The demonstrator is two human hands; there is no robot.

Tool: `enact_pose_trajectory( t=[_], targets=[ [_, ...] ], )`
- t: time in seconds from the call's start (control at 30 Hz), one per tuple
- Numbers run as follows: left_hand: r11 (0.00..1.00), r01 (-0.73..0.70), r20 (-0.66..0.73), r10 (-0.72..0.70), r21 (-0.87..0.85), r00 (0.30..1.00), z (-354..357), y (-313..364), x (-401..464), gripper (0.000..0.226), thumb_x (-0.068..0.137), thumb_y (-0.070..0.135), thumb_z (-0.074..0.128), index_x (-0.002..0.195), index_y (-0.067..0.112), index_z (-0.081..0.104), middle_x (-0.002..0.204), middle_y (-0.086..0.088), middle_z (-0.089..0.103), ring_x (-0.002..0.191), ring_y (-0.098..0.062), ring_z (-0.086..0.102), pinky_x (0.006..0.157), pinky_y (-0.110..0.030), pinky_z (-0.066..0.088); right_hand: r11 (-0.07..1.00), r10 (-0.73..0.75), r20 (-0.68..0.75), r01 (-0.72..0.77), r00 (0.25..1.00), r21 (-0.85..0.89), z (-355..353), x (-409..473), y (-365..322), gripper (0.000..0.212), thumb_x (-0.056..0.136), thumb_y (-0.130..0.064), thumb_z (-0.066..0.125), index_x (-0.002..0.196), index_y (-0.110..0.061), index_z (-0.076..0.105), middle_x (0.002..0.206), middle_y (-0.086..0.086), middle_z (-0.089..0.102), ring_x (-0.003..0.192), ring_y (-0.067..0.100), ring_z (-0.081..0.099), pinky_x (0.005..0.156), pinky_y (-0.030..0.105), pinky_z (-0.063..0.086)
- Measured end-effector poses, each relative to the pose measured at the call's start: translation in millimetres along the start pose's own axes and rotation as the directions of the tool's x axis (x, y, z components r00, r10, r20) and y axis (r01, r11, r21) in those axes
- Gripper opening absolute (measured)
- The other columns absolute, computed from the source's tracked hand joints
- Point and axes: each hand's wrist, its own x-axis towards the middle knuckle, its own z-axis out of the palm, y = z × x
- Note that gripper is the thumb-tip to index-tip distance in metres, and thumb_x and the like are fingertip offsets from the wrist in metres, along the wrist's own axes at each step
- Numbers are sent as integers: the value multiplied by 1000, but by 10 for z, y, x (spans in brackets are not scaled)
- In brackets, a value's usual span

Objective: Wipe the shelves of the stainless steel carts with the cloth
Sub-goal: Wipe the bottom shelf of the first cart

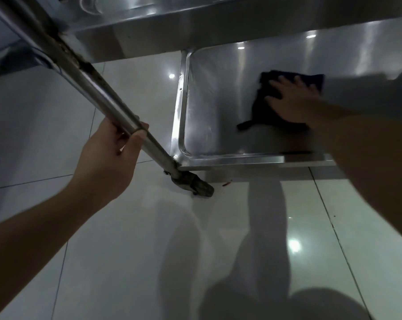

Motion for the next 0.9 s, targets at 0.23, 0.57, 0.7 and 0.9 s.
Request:
enact_pose_trajectory(
  t=[0.23,0.57,0.7,0.9],
  targets=[
    [989,-39,34,34,144,999,-40,23,15,21,103,40,56,124,38,58,107,27,68,98,7,66,74,-11,41,986,167,-35,-166,985,18,-171,-81,769,71,96,-65,25,161,-36,15,171,-10,7,157,31,2,122,61,4],
    [979,-31,21,27,199,999,-29,112,-43,15,105,41,54,118,38,49,119,9,71,99,-13,72,79,-29,49,896,-392,220,425,893,-127,139,-1294,214,96,75,-98,7,157,-50,-7,162,-28,-16,152,6,-20,125,42,-8],
    [962,33,21,-40,272,999,-15,153,-59,31,104,47,51,125,23,51,116,2,70,103,-20,71,79,-36,49,835,-457,235,505,858,-218,88,-1465,347,94,85,-88,23,159,-42,-11,164,-21,-17,154,12,-18,126,43,-5],
    [940,121,7,-130,320,992,-42,299,-80,34,103,53,49,121,24,47,118,1,69,95,-25,73,87,-51,58,855,-395,240,451,887,-258,-48,-1521,862,86,95,-74,34,153,-46,-23,163,-20,-22,153,11,-20,122,36,-6]
  ],
)
